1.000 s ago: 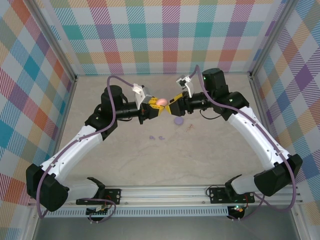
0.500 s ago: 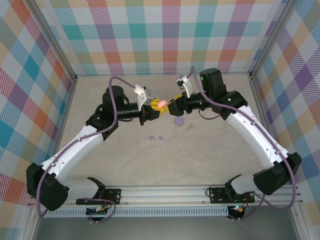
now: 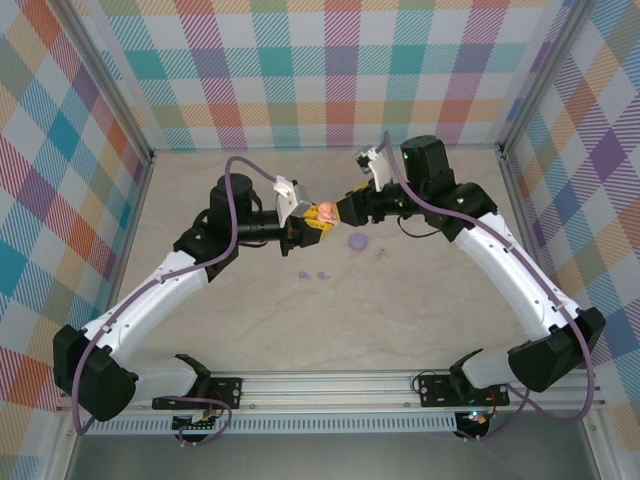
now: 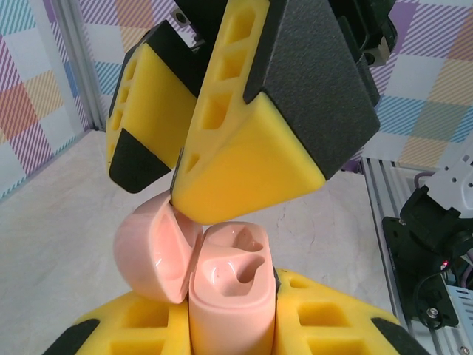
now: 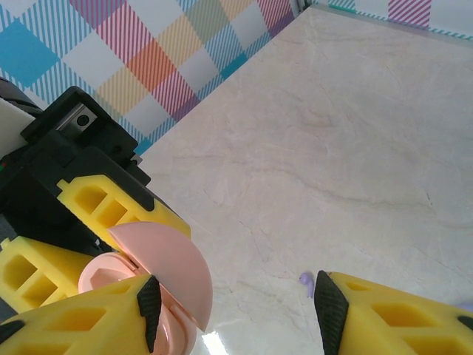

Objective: Insert wireless bluetooth earbuds into charging case

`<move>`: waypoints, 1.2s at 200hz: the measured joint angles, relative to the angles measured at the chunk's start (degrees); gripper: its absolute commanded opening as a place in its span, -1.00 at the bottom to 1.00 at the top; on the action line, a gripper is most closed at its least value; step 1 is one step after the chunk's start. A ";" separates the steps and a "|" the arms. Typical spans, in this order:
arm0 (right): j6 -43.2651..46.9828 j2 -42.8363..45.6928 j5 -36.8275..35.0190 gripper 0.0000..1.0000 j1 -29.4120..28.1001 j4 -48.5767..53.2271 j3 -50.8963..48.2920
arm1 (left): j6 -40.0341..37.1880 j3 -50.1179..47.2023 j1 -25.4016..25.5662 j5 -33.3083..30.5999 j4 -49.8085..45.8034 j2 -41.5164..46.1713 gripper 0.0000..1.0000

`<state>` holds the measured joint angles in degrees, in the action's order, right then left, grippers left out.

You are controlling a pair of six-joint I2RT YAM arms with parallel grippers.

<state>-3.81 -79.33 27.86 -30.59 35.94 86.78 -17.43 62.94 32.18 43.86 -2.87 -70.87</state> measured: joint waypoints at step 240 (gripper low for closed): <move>-6.14 -13.20 -14.75 -0.06 15.78 8.00 -11.32 | 12.33 -5.49 0.00 -4.26 3.78 2.43 -0.86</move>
<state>-9.96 -92.53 13.10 -14.81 43.94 75.46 -5.10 57.45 32.18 39.59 0.91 -68.45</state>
